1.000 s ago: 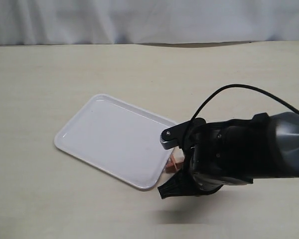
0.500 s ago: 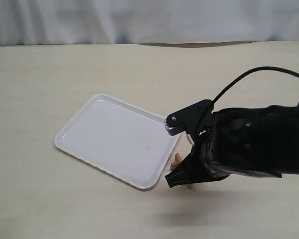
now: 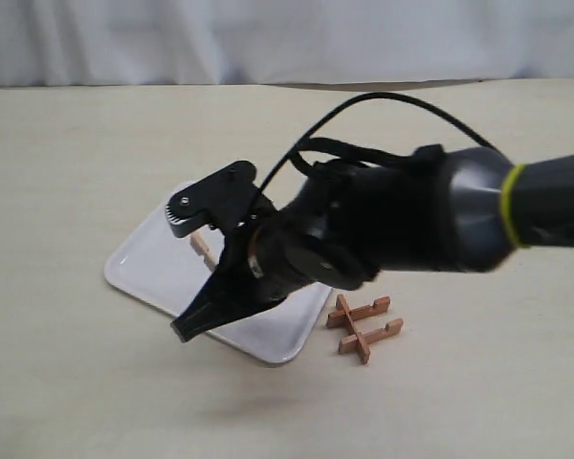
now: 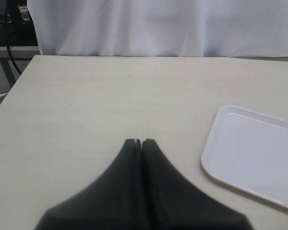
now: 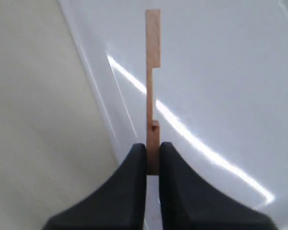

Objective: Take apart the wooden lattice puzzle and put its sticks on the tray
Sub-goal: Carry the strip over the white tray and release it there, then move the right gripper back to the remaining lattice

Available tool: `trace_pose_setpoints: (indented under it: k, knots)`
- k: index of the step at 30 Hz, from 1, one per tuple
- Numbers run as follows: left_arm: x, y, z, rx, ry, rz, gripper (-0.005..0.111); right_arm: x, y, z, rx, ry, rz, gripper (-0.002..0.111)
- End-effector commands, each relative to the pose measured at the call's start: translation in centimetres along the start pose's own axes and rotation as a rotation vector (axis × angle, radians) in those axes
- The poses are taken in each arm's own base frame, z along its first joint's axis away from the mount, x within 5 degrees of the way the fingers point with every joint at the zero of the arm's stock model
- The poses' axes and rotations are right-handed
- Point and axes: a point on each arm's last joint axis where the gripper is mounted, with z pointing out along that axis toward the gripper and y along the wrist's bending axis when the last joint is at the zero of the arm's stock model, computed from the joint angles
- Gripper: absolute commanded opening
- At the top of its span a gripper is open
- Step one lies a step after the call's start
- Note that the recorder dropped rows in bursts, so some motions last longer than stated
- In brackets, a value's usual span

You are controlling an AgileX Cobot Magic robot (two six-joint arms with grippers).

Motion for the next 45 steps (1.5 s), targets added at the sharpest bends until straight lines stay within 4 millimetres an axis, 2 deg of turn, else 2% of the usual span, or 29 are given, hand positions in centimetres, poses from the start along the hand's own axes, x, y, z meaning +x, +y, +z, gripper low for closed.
trace_pose_setpoints:
  k: [1, 5, 7, 10, 15, 17, 18, 20, 22, 25, 29, 33, 37, 42, 45]
  knots:
    - [0.0, -0.1, 0.0, 0.010, -0.005, -0.002, 0.000, -2.3, 0.9, 2.5, -0.092, 0.094, -0.082, 0.004]
    - [0.0, -0.1, 0.0, 0.010, -0.005, -0.002, 0.000, -4.5, -0.3, 4.9, -0.300, 0.168, -0.008, 0.004]
    - [0.0, -0.1, 0.0, 0.010, -0.005, -0.002, 0.000, -4.9, -1.7, 5.4, -0.302, 0.158, 0.085, 0.005]
    - [0.1, -0.1, 0.0, 0.009, 0.001, -0.004, 0.000, -4.8, -2.9, 5.7, -0.289, 0.166, 0.122, 0.005]
    - [0.1, -0.1, 0.0, 0.009, 0.001, -0.004, 0.000, -4.8, -3.1, 5.7, -0.287, 0.168, 0.130, 0.007]
    - [0.1, -0.1, 0.0, 0.009, 0.001, -0.004, 0.000, -4.8, -3.1, 5.7, -0.285, 0.169, 0.153, 0.015]
    - [0.1, -0.1, 0.0, 0.009, 0.001, -0.004, 0.000, -4.8, -3.2, 5.7, -0.282, 0.167, 0.154, 0.027]
    - [0.1, -0.1, 0.0, 0.009, 0.001, -0.004, 0.000, -5.0, -3.2, 5.5, -0.282, 0.160, 0.154, 0.040]
    - [0.1, -0.1, 0.0, 0.009, 0.001, -0.004, 0.000, -5.4, -3.2, 4.5, -0.284, 0.143, 0.145, 0.048]
    - [0.1, -0.1, 0.0, 0.009, 0.001, -0.004, 0.000, -6.0, -3.4, 2.0, -0.264, 0.128, 0.121, 0.047]
    - [0.1, -0.1, 0.0, 0.009, 0.001, -0.004, 0.000, -6.0, -4.0, -1.5, -0.146, 0.169, 0.065, 0.047]
    - [0.1, -0.1, 0.0, 0.009, 0.001, -0.004, 0.000, -5.0, -4.3, -4.2, 0.016, 0.252, 0.036, 0.047]
    - [0.1, -0.1, 0.0, 0.009, 0.001, -0.004, 0.000, -3.2, -4.5, -6.1, 0.023, 0.212, 0.057, 0.047]
    - [0.1, -0.1, 0.0, 0.009, 0.001, -0.004, 0.000, 0.6, -4.8, -7.7, 0.032, 0.228, 0.093, 0.047]
    - [0.1, -0.1, 0.0, 0.009, 0.001, -0.004, 0.000, 3.7, -4.9, -7.6, 0.040, 0.288, 0.106, 0.047]
